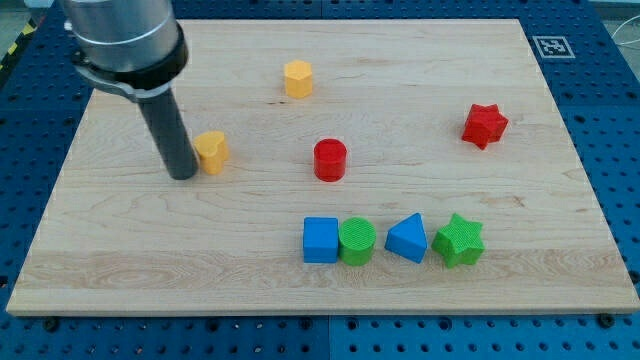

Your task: Push the yellow heart towards the center

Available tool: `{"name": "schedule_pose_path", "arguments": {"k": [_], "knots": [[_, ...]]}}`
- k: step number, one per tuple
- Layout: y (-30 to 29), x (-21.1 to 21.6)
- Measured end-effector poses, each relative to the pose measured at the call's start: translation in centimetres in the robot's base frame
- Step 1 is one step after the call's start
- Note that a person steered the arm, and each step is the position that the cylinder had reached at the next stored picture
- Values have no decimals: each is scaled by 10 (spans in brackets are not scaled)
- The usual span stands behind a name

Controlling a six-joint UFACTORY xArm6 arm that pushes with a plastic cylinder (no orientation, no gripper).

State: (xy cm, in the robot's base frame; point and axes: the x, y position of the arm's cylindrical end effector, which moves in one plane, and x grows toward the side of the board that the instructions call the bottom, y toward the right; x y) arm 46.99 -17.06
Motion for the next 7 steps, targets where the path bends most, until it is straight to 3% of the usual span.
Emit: {"name": "schedule_pose_path", "arguments": {"k": [1, 4, 7], "knots": [[-36, 0], [-24, -45], [0, -23]]}}
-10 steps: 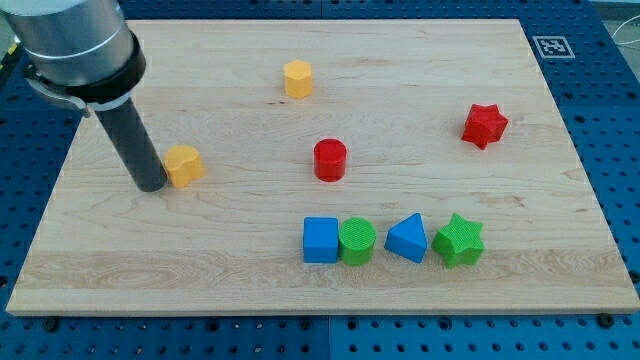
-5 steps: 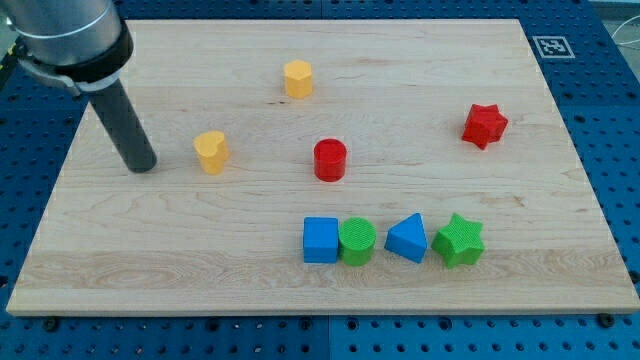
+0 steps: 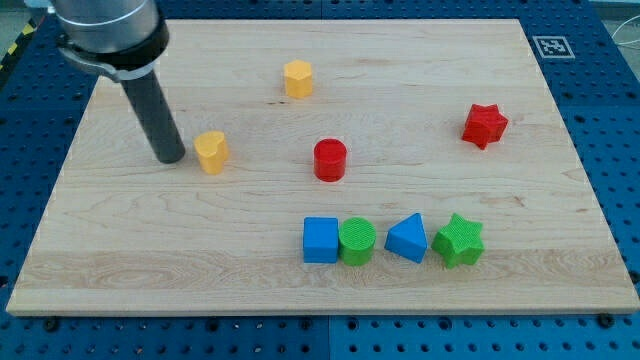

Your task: Push the yellow heart towards the center

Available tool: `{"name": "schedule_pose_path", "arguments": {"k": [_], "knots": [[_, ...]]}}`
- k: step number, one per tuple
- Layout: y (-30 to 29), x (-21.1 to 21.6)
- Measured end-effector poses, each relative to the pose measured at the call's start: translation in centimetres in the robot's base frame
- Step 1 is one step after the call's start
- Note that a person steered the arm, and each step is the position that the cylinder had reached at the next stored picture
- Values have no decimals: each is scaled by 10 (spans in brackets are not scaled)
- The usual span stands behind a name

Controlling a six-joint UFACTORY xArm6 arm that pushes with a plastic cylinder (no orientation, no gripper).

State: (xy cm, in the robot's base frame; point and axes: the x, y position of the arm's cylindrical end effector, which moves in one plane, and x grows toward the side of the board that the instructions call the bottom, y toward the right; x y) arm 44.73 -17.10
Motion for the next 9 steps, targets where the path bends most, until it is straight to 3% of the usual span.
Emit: {"name": "schedule_pose_path", "arguments": {"k": [3, 8, 9], "knots": [[57, -4], [64, -4], [68, -28]]}}
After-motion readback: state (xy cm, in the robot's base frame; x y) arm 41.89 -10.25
